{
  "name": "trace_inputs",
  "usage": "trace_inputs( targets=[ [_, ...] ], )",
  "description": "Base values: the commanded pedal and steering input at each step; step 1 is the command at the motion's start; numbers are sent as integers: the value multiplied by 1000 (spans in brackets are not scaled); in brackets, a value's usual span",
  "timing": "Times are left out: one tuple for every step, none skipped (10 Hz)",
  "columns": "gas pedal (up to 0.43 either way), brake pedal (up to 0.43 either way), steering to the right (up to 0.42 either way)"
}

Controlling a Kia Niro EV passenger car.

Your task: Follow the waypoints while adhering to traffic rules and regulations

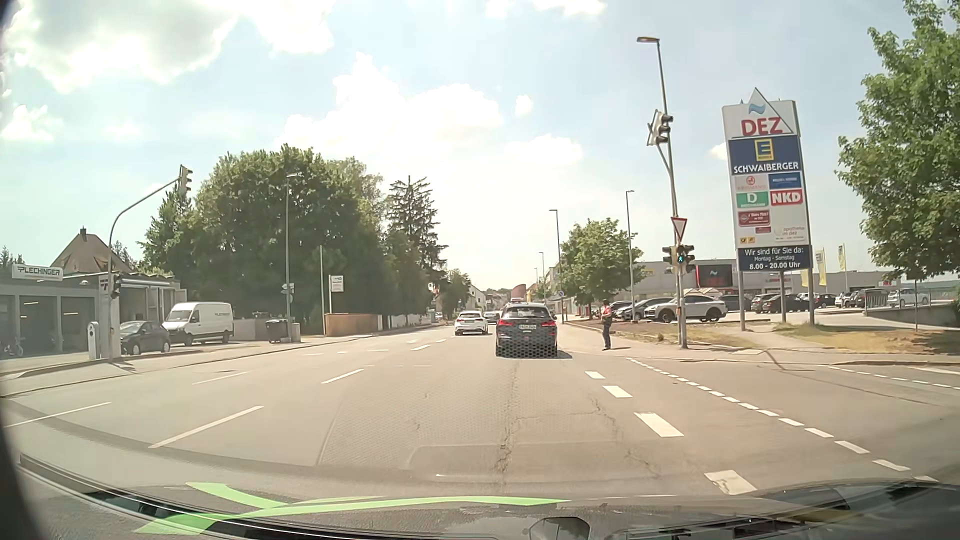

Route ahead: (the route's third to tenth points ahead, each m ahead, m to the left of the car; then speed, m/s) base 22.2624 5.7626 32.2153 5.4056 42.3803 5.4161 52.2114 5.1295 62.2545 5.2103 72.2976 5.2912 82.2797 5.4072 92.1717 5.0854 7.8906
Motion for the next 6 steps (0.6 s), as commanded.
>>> trace_inputs(
  targets=[
    [331, 0, -7],
    [331, 0, -7],
    [268, 0, -6],
    [260, 0, -6],
    [260, 0, -5],
    [260, 0, -3]
  ],
)
